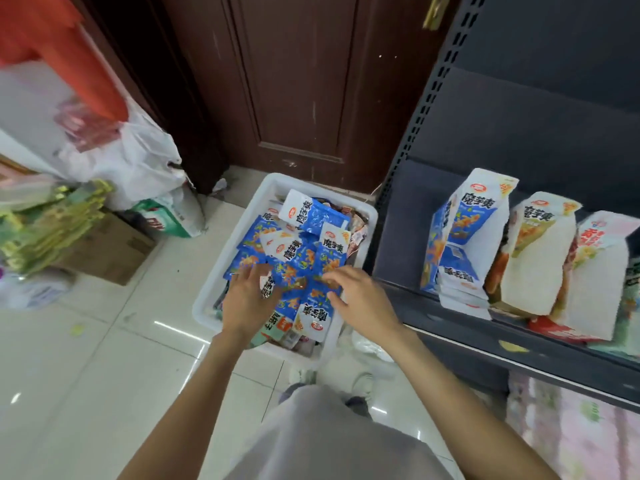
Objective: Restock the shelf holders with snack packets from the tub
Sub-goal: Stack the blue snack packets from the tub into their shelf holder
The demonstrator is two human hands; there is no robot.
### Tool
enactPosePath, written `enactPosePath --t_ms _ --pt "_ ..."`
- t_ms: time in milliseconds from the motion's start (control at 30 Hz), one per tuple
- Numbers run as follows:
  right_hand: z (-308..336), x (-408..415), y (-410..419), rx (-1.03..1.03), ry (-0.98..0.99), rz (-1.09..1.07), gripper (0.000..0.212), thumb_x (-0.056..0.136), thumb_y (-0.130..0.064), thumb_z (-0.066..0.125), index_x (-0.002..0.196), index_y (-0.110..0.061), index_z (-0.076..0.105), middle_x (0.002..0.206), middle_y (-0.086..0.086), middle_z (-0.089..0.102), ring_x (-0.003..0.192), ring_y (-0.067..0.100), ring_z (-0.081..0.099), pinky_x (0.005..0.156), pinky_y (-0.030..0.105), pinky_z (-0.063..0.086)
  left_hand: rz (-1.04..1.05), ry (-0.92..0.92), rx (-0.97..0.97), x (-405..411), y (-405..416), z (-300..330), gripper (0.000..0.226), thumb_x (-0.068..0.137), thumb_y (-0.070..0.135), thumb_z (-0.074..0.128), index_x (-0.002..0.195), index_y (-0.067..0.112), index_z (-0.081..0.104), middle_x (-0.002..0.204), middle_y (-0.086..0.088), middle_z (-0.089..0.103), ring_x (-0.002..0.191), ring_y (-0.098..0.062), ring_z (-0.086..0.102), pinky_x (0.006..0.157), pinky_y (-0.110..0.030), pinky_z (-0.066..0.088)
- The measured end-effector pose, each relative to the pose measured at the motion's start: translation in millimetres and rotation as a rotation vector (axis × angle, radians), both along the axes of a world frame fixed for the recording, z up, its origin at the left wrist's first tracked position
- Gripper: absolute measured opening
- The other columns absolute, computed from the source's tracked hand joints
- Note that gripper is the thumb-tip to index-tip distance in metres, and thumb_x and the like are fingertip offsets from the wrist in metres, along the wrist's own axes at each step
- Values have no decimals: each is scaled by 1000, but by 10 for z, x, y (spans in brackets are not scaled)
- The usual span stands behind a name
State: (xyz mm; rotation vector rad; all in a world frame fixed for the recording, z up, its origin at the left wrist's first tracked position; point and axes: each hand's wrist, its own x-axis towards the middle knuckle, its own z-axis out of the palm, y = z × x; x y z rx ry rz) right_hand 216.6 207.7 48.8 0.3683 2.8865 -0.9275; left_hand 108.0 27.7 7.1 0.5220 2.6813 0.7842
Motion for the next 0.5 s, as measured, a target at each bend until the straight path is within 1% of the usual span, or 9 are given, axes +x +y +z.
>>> enactPosePath --t_ms 67,100,133,200,267,300,367,433,500 --pt "-245 -183 -100 23 -140 2 44 96 -24 52 138 -13 44 142 6 43 131 22 41 104 35 38 -9 -36 -96 -17 -75 -111 47 88 33 63 130 14 53 132 -10 51 121 -32 46 96 -43 40" --pt "-343 -258 -132 60 -190 -5 50 96 -21 52 143 -12 37 148 9 36 135 25 36 107 37 36 -26 -46 -121 -19 -79 -156 51 88 35 62 133 16 50 135 -9 48 123 -30 44 97 -42 40" --pt "-434 -323 -145 127 -221 9 55 95 -14 53 145 -12 32 151 12 30 138 27 32 109 38 34 -54 -51 -146 -26 -73 -199 53 88 37 61 136 18 46 137 -8 45 125 -28 42 98 -40 40" --pt "-571 -425 -126 307 -241 110 68 88 1 55 148 -15 27 155 13 21 142 31 21 113 41 28 -112 -58 -192 -47 -46 -271 59 88 40 61 139 20 41 140 -6 42 127 -25 39 99 -38 40" --pt "-631 -503 -59 382 -294 179 78 84 2 60 149 -19 23 157 13 13 144 32 13 114 42 25 -135 -81 -218 -69 -21 -321 63 87 45 61 140 19 38 141 -6 40 128 -25 39 99 -39 42" --pt "-644 -538 -24 354 -332 153 80 84 -1 63 150 -22 22 157 13 11 143 32 15 112 42 28 -130 -95 -221 -77 -6 -338 64 87 47 60 140 19 38 140 -6 40 128 -25 40 97 -39 44" --pt "-668 -592 9 215 -392 72 77 87 -7 63 150 -27 23 158 12 10 141 34 22 107 42 37 -109 -107 -201 -110 35 -364 64 88 50 57 140 18 37 139 -7 42 127 -25 41 95 -38 46" --pt "-681 -601 -31 108 -387 53 68 91 -11 57 150 -25 25 159 8 11 142 30 24 111 40 31 -73 -126 -152 -160 99 -384 61 90 48 54 140 17 39 139 -8 43 128 -26 42 92 -39 47" --pt "-696 -562 -132 46 -288 19 57 95 -13 49 148 -19 31 157 3 23 141 24 26 113 34 24 -12 -178 -88 -218 162 -402 58 91 47 53 138 16 41 136 -10 45 125 -28 44 91 -42 47"
